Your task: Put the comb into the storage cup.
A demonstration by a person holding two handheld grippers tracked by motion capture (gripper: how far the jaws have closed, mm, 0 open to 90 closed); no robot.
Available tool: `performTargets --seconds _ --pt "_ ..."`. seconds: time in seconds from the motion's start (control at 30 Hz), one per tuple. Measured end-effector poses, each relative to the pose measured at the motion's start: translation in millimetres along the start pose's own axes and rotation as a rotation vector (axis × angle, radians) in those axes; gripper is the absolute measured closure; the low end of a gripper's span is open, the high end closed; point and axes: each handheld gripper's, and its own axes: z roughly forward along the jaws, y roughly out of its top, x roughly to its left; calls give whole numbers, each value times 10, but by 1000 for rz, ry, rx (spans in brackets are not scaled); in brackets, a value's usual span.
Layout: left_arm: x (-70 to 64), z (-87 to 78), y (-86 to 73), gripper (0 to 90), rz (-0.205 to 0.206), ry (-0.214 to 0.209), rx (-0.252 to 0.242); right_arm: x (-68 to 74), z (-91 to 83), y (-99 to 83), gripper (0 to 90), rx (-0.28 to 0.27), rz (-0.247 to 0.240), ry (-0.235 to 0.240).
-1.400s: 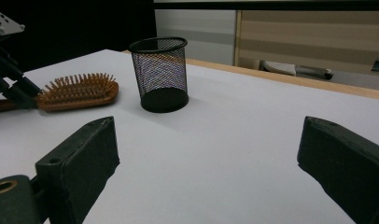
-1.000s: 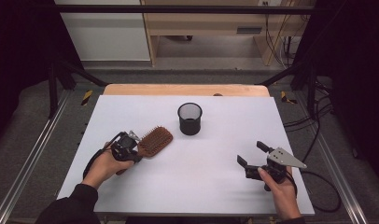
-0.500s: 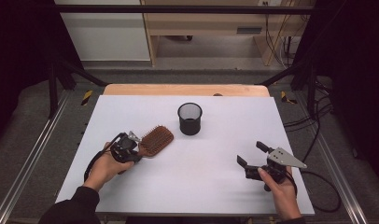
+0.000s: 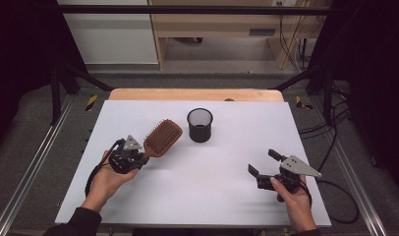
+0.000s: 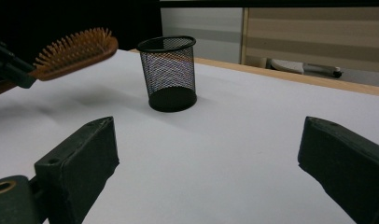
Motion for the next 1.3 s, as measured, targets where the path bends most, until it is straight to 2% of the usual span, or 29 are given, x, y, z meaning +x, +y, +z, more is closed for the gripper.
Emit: performTargets --seconds 0.07,0.23,0.43,0.53,0.63,0.7,0.87,1.1,1.23,1.3 --pt "-69 -43 1 726 -16 -3 -52 21 9 6 52 0 5 8" --pt "-280 -65 24 726 4 21 -133 64 35 19 51 -9 30 26" --pt "-492 -5 35 726 9 17 -200 126 70 37 47 -23 84 57" --pt "-571 25 17 726 4 1 -226 164 103 43 46 -22 119 75" --pt "-642 39 11 726 19 -1 -245 204 159 41 48 -8 131 84" --pt "-694 46 0 726 13 -10 -267 248 196 50 47 -8 143 100" --pt "-800 80 -5 726 37 7 -281 394 284 73 41 -9 163 144" --pt "-958 113 35 726 79 -4 -298 570 415 104 45 -10 193 184" --pt "-1034 149 43 726 76 -40 -306 658 467 141 49 15 221 218" --pt "-1093 172 50 726 89 -47 -308 701 482 157 54 18 250 231"
